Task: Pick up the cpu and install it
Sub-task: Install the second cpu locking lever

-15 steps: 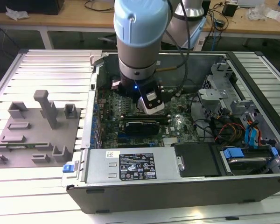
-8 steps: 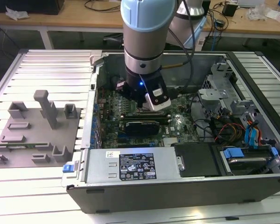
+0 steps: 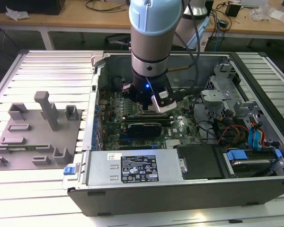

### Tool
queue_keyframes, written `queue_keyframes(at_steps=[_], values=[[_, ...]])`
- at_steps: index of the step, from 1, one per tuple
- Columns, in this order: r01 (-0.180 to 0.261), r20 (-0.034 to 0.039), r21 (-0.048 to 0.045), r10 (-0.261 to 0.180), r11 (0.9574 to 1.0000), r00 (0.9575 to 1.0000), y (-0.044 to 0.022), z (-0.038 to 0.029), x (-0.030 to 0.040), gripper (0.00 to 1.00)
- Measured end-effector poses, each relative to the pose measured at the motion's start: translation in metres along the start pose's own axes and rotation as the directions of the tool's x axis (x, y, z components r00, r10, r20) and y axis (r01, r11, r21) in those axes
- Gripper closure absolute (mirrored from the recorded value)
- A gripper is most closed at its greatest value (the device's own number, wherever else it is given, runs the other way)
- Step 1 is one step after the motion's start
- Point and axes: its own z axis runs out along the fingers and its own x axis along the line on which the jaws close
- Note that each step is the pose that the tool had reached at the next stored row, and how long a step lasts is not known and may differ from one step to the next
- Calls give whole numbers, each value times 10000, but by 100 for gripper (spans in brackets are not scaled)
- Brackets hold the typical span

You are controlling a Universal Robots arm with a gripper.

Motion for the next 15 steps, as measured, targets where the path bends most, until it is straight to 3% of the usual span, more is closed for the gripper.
queue_keyframes(at_steps=[6,12,15], values=[[-70,14,18,70,10000,10000,10,74,12,89],[-207,44,20,207,9998,9998,-22,170,93,89],[-261,54,22,261,9997,9996,-26,186,103,89]])
